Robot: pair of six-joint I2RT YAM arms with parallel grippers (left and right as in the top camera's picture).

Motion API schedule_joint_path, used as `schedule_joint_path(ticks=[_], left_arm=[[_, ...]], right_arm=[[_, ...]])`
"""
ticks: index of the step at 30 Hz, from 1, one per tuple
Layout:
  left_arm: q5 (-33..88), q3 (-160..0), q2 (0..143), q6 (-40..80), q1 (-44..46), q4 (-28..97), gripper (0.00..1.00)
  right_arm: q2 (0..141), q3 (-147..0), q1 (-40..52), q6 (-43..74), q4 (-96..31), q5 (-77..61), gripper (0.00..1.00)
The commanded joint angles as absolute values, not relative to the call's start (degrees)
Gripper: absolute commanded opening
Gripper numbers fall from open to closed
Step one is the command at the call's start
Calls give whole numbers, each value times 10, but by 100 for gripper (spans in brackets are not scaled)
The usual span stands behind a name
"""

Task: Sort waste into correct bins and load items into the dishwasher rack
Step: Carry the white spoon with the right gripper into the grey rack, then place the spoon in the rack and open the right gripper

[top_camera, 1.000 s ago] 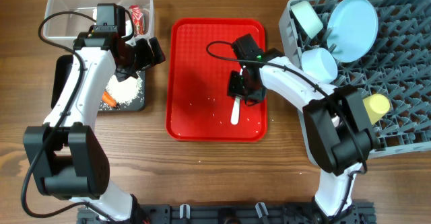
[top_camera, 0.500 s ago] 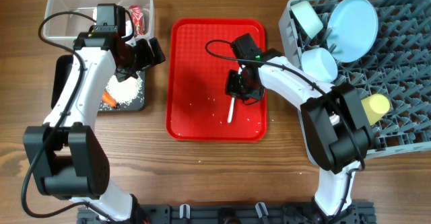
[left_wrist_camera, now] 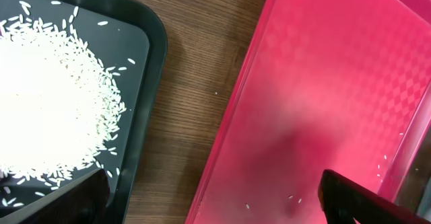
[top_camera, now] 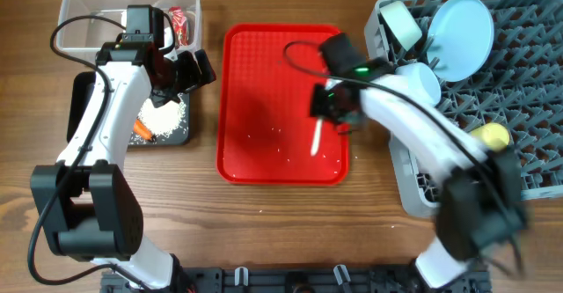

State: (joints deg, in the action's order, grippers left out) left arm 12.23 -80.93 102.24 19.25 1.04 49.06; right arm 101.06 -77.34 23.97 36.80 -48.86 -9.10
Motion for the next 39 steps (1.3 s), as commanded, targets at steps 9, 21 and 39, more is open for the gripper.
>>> schedule_joint_path(ticks=[9,21,39], left_arm=[[121,-810,1016,198,8,491,100],[121,-810,1016,198,8,489,100],[121,-810,1016,198,9,489,100]], right_arm=[[686,-764,-27,375,-720,86,4],[630,-577,-286,329,-632,21,4],[634,-506,-346,320,-559,41,4]])
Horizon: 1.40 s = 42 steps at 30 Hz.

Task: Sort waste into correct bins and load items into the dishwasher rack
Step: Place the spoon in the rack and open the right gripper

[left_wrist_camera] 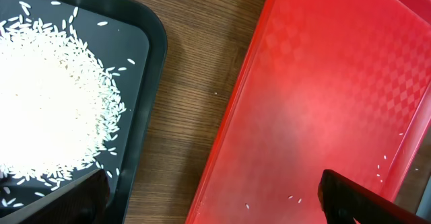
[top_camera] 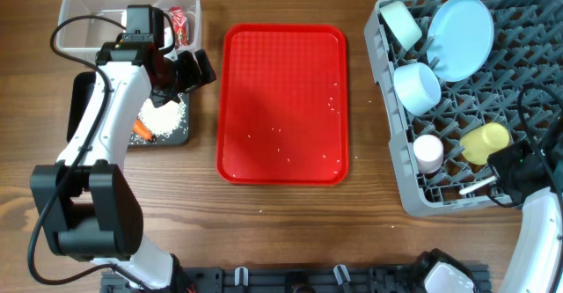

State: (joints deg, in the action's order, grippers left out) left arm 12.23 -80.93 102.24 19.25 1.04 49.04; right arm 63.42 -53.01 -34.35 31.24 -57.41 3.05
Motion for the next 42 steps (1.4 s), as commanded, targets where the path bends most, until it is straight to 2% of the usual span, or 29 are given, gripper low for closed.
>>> schedule_joint_path(ticks=[1,7,9,11,12,14,18,22,24,29,36,42], left_arm=[[121,-810,1016,198,9,489,100],[121,-810,1016,198,9,489,100],[121,-810,1016,198,9,489,100],[121,-810,1016,198,9,489,100],[121,-810,1016,198,9,489,100],[121,-810,1016,198,9,489,100],[121,-810,1016,198,9,489,100],[121,-810,1016,198,9,489,100],[121,-810,1016,198,9,489,100],[121,-810,1016,198,9,489,100],[121,-810,1016,198,9,489,100],[121,-810,1016,198,9,489,100]], right_arm=[[634,-496,-346,322,-550,43,4],[634,-463,-346,332,-518,47,4],[634,-464,-346,331,-514,47,15],[634,-464,-346,330,-512,47,31],[634,-464,-346,330,-512,47,44],[634,-464,-346,330,-512,47,53],[634,-465,-346,321,-511,35,55],[634,-487,-346,271,-516,-19,62],[629,-514,-346,208,-519,-75,69],[607,-590,-346,64,-551,-209,78],[577,-672,-343,-72,-613,-291,85],[540,-707,-306,-134,-618,-350,90]])
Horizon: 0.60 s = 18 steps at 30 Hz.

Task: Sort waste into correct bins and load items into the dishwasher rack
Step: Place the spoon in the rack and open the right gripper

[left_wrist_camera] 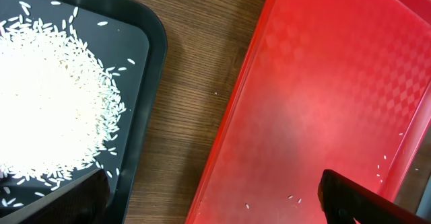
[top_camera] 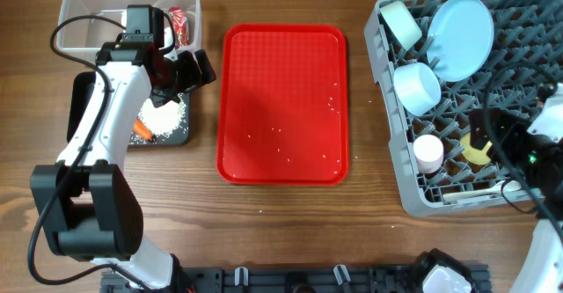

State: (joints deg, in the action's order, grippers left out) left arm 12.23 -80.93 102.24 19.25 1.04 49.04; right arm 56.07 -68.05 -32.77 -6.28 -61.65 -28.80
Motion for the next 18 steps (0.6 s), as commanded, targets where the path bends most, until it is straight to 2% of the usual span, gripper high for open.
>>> schedule_joint_path(ticks=[1,7,8,18], left_arm=[[121,-810,1016,198,9,489,100],[121,-810,1016,198,9,489,100],[121,-810,1016,198,9,489,100],[121,-810,1016,198,9,489,100]], right_arm=[[531,-716,-295,-138,-618,-349,91],[501,-761,-242,-179,-638,-355,95],[495,-762,-235,-177,-637,-368,100],[499,-762,-230,-150,-639,-379,100]])
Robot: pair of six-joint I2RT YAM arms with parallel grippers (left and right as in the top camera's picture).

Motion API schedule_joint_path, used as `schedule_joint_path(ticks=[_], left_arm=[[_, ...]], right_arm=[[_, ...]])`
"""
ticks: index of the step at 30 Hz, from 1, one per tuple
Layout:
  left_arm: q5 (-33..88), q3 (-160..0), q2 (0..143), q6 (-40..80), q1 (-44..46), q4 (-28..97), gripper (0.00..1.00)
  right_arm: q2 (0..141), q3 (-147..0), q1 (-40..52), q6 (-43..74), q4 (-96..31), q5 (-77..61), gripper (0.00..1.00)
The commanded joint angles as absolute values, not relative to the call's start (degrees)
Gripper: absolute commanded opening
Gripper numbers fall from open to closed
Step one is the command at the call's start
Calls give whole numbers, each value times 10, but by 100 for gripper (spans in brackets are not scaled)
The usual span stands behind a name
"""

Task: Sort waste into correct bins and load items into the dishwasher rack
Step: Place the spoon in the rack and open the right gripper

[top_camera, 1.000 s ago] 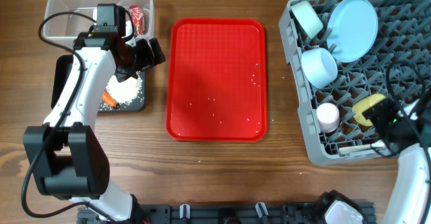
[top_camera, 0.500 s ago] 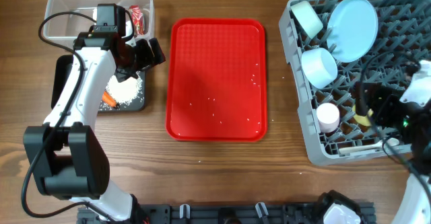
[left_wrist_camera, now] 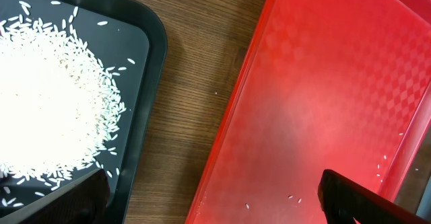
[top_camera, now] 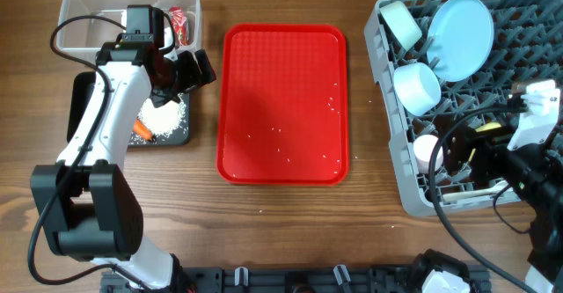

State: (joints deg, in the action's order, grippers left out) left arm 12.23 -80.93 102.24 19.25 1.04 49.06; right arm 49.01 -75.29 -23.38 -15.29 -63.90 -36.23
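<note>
The red tray [top_camera: 283,104] holds only a few stray rice grains [left_wrist_camera: 383,161]. My left gripper [top_camera: 190,69] hangs open above the gap between the red tray's left edge [left_wrist_camera: 236,116] and the black tray [left_wrist_camera: 145,62], its dark fingertips [left_wrist_camera: 353,198] far apart with nothing between them. At the right, the grey dishwasher rack [top_camera: 396,165] carries a blue plate [top_camera: 463,22], white cups [top_camera: 417,85], a yellow cup [top_camera: 486,140] and a white utensil [top_camera: 466,191] near its front. My right gripper [top_camera: 450,152] sits low over the rack's front part, and its jaws are not readable.
A pile of white rice [top_camera: 163,113] and an orange scrap [top_camera: 142,133] lie in the black tray. Behind it stands a clear bin [top_camera: 88,11] with a red wrapper [top_camera: 179,22]. A pale pink cup [top_camera: 427,150] stands in the rack beside the right arm.
The right arm has shifted left and lower over the rack's front section. The left arm and everything on the left side are unchanged.
At first my right gripper was over the red tray with a white utensil. Then that arm was at the far right edge with the utensil at the rack's front. After that it stood over the rack's right side, and now it is over the front cells. The left arm stayed put.
</note>
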Motion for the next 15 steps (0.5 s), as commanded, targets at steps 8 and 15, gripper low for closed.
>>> schedule_joint_path(ticks=[8,15], left_arm=[[121,-810,1016,198,9,489,100],[121,-810,1016,198,9,489,100]], right_arm=[[524,-759,-230,-150,-670,-326,100],[496,-703,-123,-150,-509,-296,100]])
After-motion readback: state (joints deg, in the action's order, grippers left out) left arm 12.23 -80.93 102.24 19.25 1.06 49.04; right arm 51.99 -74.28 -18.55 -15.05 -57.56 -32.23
